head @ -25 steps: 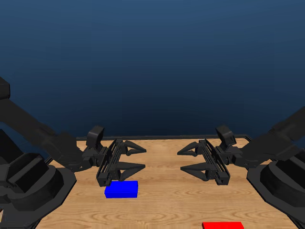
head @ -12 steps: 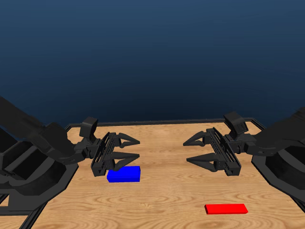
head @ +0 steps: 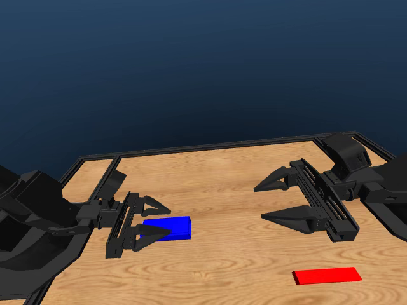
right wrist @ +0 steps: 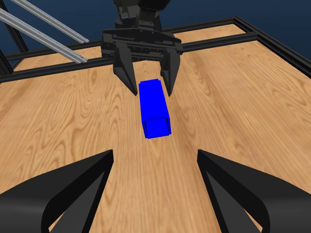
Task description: Insert peg into socket
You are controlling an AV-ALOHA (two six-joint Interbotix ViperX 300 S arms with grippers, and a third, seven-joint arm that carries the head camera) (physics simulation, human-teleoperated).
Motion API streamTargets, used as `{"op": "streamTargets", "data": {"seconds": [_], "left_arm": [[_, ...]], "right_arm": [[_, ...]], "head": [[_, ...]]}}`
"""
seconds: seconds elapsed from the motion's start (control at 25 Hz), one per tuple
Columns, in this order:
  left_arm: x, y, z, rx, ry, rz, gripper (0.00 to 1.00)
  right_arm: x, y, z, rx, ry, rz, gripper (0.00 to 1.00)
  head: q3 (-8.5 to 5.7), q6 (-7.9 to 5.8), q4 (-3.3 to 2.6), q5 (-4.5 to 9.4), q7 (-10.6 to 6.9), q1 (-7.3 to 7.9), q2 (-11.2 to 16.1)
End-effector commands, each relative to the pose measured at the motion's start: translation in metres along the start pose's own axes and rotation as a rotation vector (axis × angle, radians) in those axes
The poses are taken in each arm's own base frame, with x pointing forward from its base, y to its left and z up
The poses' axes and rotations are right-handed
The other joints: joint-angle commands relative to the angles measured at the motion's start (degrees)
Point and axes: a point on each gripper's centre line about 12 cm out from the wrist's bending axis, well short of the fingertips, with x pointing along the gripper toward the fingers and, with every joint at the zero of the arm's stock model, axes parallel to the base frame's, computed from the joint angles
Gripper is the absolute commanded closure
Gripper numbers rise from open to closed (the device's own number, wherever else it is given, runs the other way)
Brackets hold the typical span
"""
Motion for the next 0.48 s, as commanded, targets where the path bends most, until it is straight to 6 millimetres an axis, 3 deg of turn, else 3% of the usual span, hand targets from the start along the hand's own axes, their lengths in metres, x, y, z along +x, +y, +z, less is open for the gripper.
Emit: {"op": "streamTargets", "data": {"seconds": [0.04, 0.24, 0.28, 0.48], "left_arm": [[0.006, 0.018, -0.027, -0.026, 0.119, 0.079, 0.00], [0.024, 0.029, -0.064, -0.015, 0.245, 0.109, 0.00], [0.024, 0.025, -0.064, 0.013, 0.219, 0.087, 1.00], [0.023, 0.005, -0.043, 0.052, 0.097, 0.006, 1.00]], "right_arm": [[0.001, 0.003, 0.011, 0.019, -0.053, 0.000, 0.00], [-0.010, 0.018, 0.005, 0.045, -0.040, 0.015, 0.00], [-0.013, 0.020, -0.003, 0.063, -0.016, 0.014, 0.00], [-0.020, 0.039, -0.029, 0.122, 0.045, 0.026, 0.00]], "head": [[-2.63, 0.96, 0.20, -0.58, -1.49, 0.52, 1.9], [-3.64, 1.45, 0.33, 0.20, -3.65, 1.06, 3.2], [-3.50, 1.52, 0.33, 0.35, -4.08, 1.11, 3.0], [-1.90, 1.34, 0.20, 0.61, -5.17, 0.88, 0.1]]}}
